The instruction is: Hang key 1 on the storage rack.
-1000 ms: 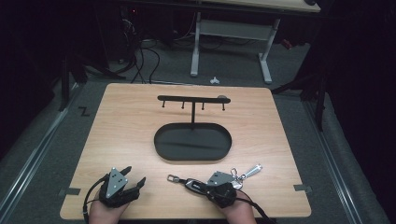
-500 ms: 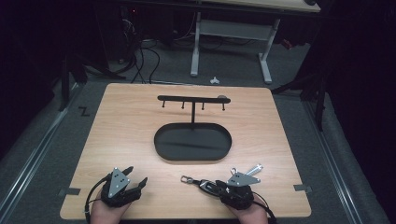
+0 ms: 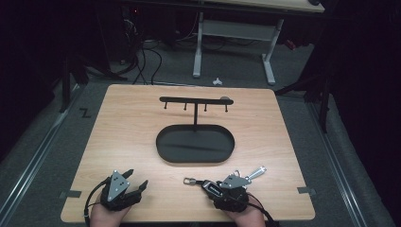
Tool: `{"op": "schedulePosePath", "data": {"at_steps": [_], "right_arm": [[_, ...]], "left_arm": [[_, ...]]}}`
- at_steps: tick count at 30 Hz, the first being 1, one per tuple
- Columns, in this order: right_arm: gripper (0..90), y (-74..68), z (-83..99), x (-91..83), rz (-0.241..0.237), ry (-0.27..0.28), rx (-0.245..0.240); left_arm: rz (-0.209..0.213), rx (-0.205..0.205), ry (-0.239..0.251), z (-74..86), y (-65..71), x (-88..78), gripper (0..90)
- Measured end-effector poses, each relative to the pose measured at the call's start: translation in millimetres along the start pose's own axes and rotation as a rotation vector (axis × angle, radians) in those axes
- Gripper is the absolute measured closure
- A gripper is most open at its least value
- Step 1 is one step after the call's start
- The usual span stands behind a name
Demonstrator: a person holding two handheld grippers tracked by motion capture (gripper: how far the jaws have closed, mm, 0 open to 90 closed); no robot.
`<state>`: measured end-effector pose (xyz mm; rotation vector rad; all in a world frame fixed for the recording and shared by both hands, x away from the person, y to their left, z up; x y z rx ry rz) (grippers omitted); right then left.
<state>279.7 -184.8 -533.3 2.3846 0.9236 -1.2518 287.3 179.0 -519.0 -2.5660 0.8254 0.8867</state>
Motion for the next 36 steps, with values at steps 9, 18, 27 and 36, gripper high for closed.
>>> {"op": "schedulePosePath", "data": {"at_steps": [9,18,27,36], "right_arm": [[48.7,8.1,-0.9,-1.9,0.046,-0.012,0.059],[48.5,18.5,-0.9,-2.7,0.07,-0.007,0.096],[43.6,22.5,0.7,-16.3,0.066,0.059,0.091],[46.7,47.5,11.3,-40.5,0.1,0.115,0.167]], "left_arm": [[-0.005,-0.004,0.002,1.6,-0.7,-2.7,35.0],[-0.004,0.007,-0.002,0.7,2.0,-1.2,34.9],[0.008,-0.023,0.026,-8.5,8.2,-7.3,32.7],[0.007,-0.015,0.044,-49.2,18.5,-19.7,27.6]]}}
Point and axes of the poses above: each handheld gripper's, and its own axes: x roughly forward along the jaws, z roughly out of its underside, y roughly to its right, the point moved 1 cm from there along x, roughly forward along the jaws, and after that the axes turned 10 degrees about -y, right-handed, at the moved point
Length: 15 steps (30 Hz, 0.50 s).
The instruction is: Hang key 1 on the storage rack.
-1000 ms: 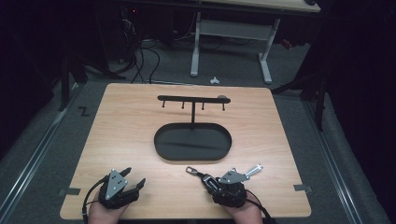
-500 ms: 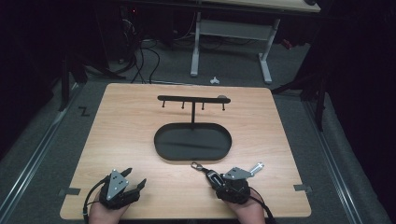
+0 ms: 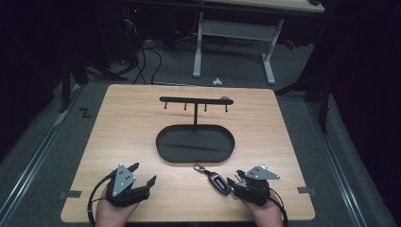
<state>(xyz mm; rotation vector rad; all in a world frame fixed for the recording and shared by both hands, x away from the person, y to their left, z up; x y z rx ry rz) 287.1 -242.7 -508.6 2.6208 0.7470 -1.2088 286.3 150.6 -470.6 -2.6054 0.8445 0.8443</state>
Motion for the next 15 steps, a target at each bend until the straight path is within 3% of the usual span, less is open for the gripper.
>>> {"op": "schedulePosePath", "data": {"at_steps": [4,11,13,15], "right_arm": [[49.4,12.3,1.2,-5.8,0.048,0.013,0.025],[48.6,27.7,0.0,-10.0,0.079,-0.009,0.057],[48.0,29.8,-0.7,-10.3,0.084,-0.015,0.056],[46.2,33.4,-3.6,-10.7,0.089,-0.041,0.08]], "left_arm": [[0.021,-0.037,0.026,-4.3,-1.3,6.3,25.1],[0.053,-0.03,0.005,10.2,-0.2,28.3,19.8],[0.047,-0.015,-0.011,14.6,0.2,34.0,18.0],[0.044,0.03,-0.027,19.3,2.4,40.2,17.9]]}}
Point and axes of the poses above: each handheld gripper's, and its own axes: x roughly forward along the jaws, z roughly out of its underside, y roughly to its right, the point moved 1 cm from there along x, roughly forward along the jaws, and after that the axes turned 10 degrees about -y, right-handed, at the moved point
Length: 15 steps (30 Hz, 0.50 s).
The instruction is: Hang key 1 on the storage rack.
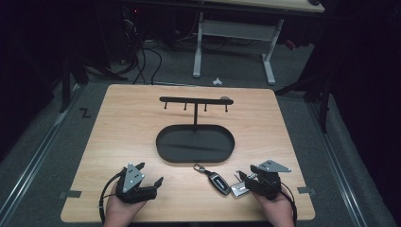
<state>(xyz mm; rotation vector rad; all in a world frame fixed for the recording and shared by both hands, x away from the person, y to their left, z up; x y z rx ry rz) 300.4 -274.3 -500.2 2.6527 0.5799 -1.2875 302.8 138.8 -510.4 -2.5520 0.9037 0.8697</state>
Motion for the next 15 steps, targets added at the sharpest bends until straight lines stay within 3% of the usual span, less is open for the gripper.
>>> {"op": "schedulePosePath", "data": {"at_steps": [2,3,4,5,6,7,8,15], "right_arm": [[45.6,0.7,-1.3,0.6,0.008,-0.014,-0.009],[43.9,-0.5,-4.1,1.1,0.029,-0.058,-0.024],[43.9,-0.5,-4.1,1.1,0.029,-0.058,-0.024],[42.7,-2.0,-8.6,0.8,0.045,-0.102,-0.039],[42.7,-2.0,-8.6,0.8,0.045,-0.102,-0.039],[42.6,-2.9,-14.4,-1.2,0.065,-0.147,-0.051],[42.5,-2.5,-15.8,-1.7,0.064,-0.156,-0.054],[41.9,0.4,-30.6,-6.3,0.056,-0.269,-0.05]], "left_arm": [[-0.008,0.015,-0.006,1.5,0.5,3.1,17.9],[-0.013,0.028,-0.021,2.0,0.8,6.6,17.1],[-0.013,0.028,-0.021,2.0,0.8,6.6,16.3],[-0.021,0.045,-0.025,2.0,1.8,7.8,16.2],[-0.021,0.045,-0.025,2.0,1.8,7.8,16.2],[-0.017,0.049,-0.014,2.4,2.7,5.5,16.2],[-0.017,0.049,-0.014,2.4,2.7,5.5,16.2],[0.018,-0.003,0.018,5.5,1.0,-5.8,17.1]]}}
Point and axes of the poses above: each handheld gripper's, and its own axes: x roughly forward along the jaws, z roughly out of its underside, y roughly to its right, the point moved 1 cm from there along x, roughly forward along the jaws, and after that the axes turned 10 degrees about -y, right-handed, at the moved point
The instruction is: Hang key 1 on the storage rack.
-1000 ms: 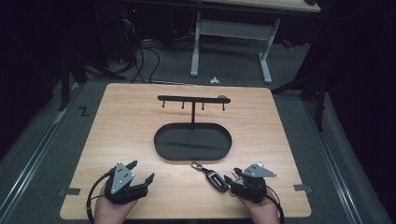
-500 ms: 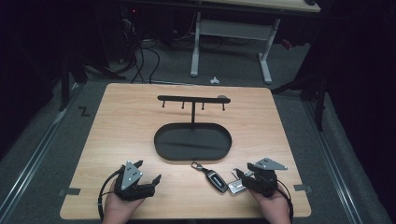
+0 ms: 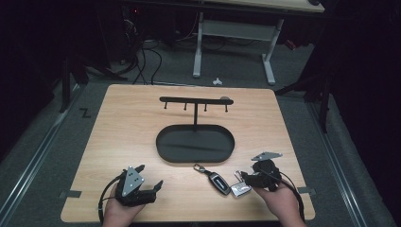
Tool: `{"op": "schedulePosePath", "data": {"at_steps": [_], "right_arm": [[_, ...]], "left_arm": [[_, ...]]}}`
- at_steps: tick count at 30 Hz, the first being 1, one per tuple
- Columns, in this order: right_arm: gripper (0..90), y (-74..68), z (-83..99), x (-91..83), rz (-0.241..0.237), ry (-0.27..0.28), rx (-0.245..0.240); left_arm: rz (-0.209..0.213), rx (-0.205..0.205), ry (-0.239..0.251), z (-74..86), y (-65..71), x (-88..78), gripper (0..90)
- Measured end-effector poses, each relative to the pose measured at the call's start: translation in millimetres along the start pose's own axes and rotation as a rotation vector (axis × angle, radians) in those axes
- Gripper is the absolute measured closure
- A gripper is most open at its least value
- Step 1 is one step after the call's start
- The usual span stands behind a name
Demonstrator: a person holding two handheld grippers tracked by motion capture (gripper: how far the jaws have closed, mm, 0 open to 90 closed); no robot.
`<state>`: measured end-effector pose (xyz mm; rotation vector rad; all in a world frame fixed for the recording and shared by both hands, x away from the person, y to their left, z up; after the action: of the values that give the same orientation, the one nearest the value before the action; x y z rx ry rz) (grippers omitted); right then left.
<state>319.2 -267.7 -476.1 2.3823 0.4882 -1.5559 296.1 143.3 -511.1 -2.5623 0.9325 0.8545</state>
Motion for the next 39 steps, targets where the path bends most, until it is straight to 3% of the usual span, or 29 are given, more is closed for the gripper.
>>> {"op": "schedulePosePath", "data": {"at_steps": [2,4,15,23,26,28,32,39], "right_arm": [[40.9,2.5,-3.8,-1.9,-0.008,-0.051,0.006],[40.8,4.9,-8.7,-5.2,0.013,-0.098,-0.02],[40.6,7.9,-19.9,-4.8,0.001,-0.251,-0.068],[32.3,2.3,-35.0,-5.8,0.014,-0.355,-0.112],[24.4,-1.7,-39.3,-2.3,0.011,-0.396,-0.111],[17.5,-4.3,-41.0,0.0,0.019,-0.404,-0.118],[13.8,-13.3,-45.0,3.4,0.034,-0.42,-0.149],[13.6,-25.9,-57.7,6.6,0.026,-0.43,-0.17]], "left_arm": [[0.003,-0.004,0.003,-0.1,-0.2,-0.4,17.2],[0.005,-0.004,0.003,0.5,0.0,0.5,17.7],[0.008,0.016,-0.007,2.7,0.8,2.8,17.7],[0.008,0.021,-0.014,3.5,-0.4,3.1,18.0],[0.012,0.018,-0.015,3.5,-1.5,3.8,18.0],[0.014,0.019,-0.016,3.5,-1.6,4.0,18.0],[0.023,0.027,-0.022,3.5,-1.3,4.3,18.2],[0.03,0.035,-0.025,3.2,-0.8,4.6,18.2]]}}
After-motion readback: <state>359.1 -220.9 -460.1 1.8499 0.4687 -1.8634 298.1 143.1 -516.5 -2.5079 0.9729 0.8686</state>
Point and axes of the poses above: each handheld gripper's, and its own axes: x roughly forward along the jaws, z roughly out of its underside, y roughly to its right, the point moved 1 cm from there along x, roughly forward along the jaws, and after that the axes turned 10 degrees about -y, right-handed, at the moved point
